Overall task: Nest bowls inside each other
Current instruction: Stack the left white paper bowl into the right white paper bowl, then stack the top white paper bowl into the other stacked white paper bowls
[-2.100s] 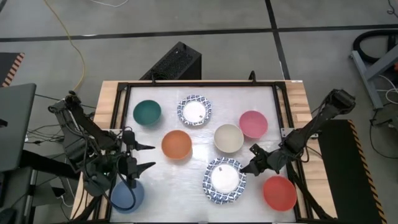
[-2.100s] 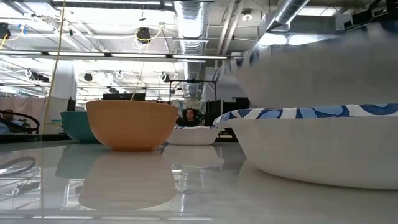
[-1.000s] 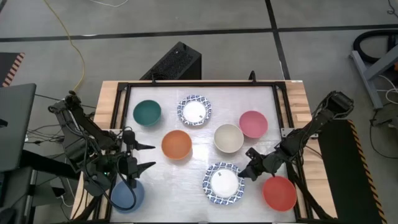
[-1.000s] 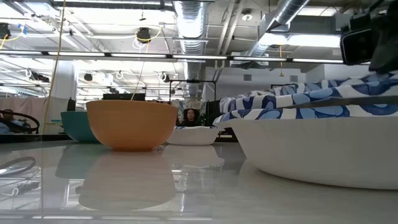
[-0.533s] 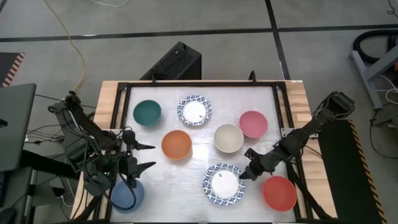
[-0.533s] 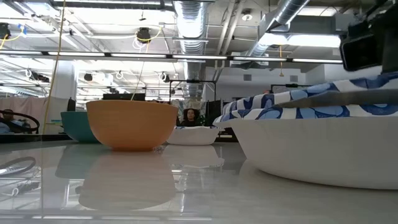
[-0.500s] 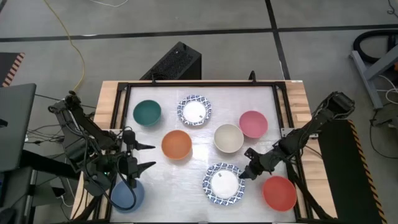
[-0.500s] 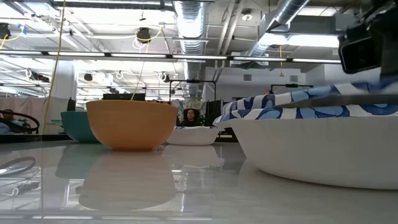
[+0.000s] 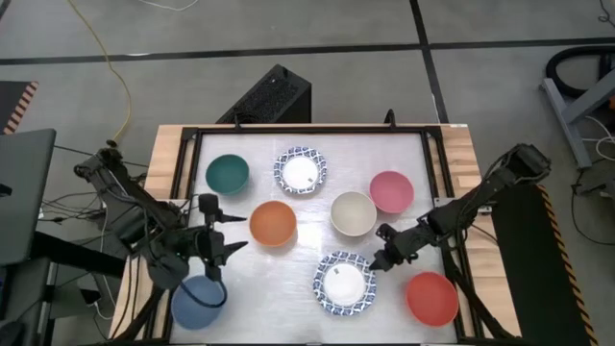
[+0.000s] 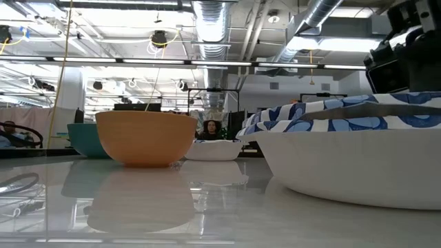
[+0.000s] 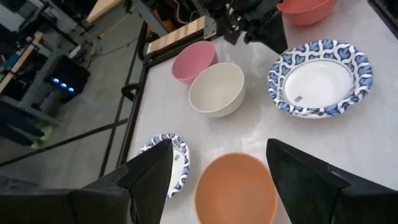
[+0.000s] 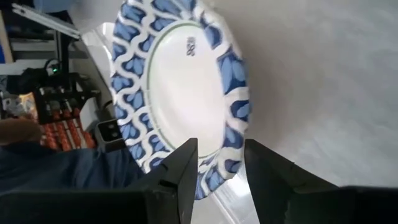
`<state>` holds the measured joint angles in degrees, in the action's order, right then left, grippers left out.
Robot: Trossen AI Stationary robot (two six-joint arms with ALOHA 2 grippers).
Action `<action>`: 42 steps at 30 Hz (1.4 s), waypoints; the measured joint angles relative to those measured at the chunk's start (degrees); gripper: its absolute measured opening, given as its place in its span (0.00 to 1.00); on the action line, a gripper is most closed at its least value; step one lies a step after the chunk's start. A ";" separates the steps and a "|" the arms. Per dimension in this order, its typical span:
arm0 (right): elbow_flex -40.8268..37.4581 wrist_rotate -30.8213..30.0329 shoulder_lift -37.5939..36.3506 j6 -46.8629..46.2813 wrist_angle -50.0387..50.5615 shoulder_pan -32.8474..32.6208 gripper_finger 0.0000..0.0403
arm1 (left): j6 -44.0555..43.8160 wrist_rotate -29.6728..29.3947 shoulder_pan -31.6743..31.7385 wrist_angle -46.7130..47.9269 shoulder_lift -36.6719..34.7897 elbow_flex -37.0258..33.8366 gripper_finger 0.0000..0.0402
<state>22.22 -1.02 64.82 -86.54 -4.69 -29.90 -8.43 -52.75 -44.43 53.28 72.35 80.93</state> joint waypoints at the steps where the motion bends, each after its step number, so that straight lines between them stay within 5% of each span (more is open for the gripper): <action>1: 0.00 0.00 0.00 0.01 0.28 0.16 0.38 | -0.03 0.10 0.44 0.01 -0.01 0.00 0.62; 8: 1.61 0.36 0.00 1.12 5.16 0.51 0.38 | 0.25 0.11 3.76 0.02 -0.01 0.00 0.62; 16: 10.09 -2.25 -1.33 3.44 26.67 1.58 0.38 | -0.38 4.52 15.21 -0.19 -0.01 0.00 0.62; 23: 20.00 -14.79 -3.88 5.92 45.02 1.10 0.38 | 0.49 23.93 35.79 -0.87 -0.11 0.00 0.62; 26: 23.16 -18.96 -4.26 6.25 49.50 0.33 0.38 | 5.11 27.97 45.07 -2.87 0.83 0.00 0.62; 32: 24.90 -20.74 -4.26 6.21 52.66 -1.31 0.38 | 11.39 40.39 61.62 -7.74 4.30 0.00 0.62; 42: 24.90 -26.35 -3.98 6.29 53.96 -3.78 0.38 | 17.11 49.97 74.03 -14.27 18.29 0.00 0.62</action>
<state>47.11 -27.36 60.84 -80.25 49.28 -33.68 8.68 -2.79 29.60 39.01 90.64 80.93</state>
